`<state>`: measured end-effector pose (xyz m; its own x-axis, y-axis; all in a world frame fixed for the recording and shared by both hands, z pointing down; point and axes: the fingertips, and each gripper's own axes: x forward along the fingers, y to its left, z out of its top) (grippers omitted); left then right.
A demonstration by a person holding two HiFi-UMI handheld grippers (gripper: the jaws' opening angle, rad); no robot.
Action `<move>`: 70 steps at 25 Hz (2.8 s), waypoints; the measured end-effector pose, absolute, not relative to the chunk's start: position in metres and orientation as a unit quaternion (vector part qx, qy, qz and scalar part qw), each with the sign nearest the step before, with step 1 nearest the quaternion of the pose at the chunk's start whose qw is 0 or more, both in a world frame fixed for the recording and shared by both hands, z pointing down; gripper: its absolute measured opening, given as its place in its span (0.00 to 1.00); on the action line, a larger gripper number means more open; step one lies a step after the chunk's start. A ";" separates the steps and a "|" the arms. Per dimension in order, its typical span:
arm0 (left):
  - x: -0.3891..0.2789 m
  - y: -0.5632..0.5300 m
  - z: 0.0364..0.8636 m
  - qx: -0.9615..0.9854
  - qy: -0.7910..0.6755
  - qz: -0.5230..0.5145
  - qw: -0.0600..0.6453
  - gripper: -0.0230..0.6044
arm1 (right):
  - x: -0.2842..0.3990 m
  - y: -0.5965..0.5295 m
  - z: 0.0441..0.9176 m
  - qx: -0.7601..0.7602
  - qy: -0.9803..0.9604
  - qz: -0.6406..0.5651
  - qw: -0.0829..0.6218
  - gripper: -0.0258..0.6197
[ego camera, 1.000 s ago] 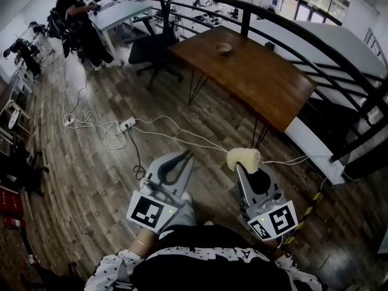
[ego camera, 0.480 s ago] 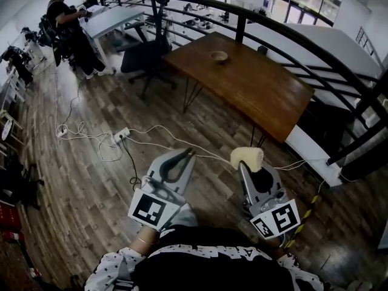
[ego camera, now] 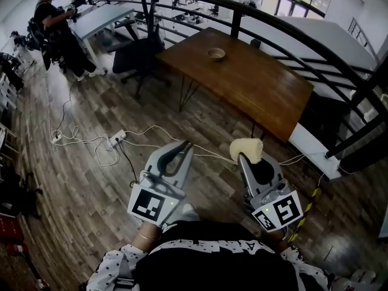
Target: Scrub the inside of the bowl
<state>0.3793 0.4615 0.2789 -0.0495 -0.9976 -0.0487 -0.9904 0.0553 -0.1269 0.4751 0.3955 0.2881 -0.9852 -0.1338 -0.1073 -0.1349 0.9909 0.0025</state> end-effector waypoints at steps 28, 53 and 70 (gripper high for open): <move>0.217 0.439 0.308 -0.699 0.715 -0.003 0.022 0.06 | 0.340 0.365 0.302 -0.127 0.992 -0.009 0.012 0.13; 0.120 0.317 0.310 -0.657 0.752 -0.041 0.020 0.07 | 0.219 0.213 0.312 -0.055 0.998 -0.026 0.024 0.13; 0.115 0.200 0.299 -0.677 0.734 -0.045 0.033 0.07 | 0.223 0.100 0.308 -0.086 0.995 -0.029 0.032 0.13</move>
<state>0.1150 0.2001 0.2993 -0.0806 -0.9967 0.0122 -0.9906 0.0788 -0.1116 0.2226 0.0996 0.3083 -0.9832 -0.1725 -0.0590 -0.1688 0.9836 -0.0631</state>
